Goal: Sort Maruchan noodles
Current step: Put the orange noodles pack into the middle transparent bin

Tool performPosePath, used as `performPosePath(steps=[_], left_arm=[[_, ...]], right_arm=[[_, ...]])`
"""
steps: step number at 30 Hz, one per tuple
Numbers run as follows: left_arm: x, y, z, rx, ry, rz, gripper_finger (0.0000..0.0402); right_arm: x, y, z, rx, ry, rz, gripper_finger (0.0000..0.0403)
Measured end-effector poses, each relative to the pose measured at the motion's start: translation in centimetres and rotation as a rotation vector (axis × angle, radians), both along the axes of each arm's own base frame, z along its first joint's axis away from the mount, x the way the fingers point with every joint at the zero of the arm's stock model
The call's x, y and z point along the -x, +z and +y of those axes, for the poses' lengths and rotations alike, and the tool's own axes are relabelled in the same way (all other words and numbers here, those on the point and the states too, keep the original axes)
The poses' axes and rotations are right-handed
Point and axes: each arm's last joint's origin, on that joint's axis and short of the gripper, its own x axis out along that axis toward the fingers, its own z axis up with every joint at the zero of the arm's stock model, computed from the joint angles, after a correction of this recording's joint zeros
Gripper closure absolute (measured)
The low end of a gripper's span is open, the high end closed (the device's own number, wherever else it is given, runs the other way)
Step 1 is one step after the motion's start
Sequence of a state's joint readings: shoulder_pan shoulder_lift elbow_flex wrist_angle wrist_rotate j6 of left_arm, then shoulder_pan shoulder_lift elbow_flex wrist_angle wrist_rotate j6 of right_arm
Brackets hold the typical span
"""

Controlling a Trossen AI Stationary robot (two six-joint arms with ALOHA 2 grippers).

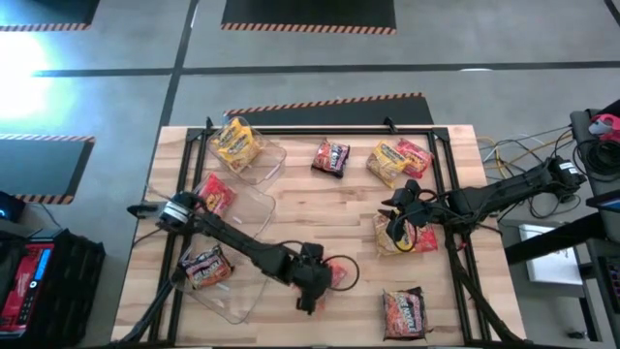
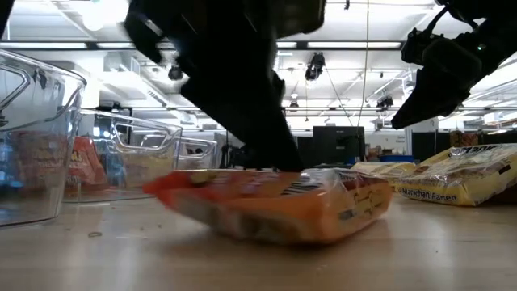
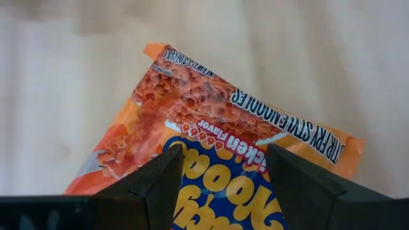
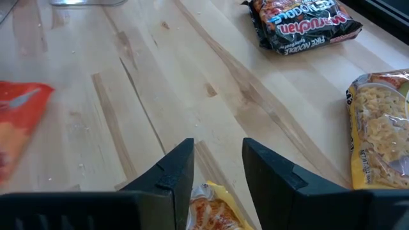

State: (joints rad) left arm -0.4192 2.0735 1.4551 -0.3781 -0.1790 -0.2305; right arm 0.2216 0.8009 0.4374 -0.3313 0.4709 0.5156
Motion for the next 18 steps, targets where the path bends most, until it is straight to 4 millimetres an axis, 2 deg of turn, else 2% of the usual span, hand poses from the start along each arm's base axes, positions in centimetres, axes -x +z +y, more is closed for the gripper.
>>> performPosePath(steps=[3,6,12,18], left_arm=[[-0.3,0.1,0.9,-0.076,0.025,-0.026,0.0193],[-0.2,0.8,1.2,-0.071,0.025,-0.033,0.0193],[1.2,2.7,-0.3,-0.058,0.016,-0.019,0.0193],[2.4,2.3,-1.6,-0.043,0.042,0.015,0.0193]], right_arm=[[0.0,0.0,0.0,0.000,0.000,0.000,0.0276],[0.0,0.0,0.0,0.000,0.000,0.000,0.0273],[0.0,0.0,0.0,0.000,0.000,0.000,0.0272],[0.0,0.0,0.0,0.000,0.000,0.000,0.0279]])
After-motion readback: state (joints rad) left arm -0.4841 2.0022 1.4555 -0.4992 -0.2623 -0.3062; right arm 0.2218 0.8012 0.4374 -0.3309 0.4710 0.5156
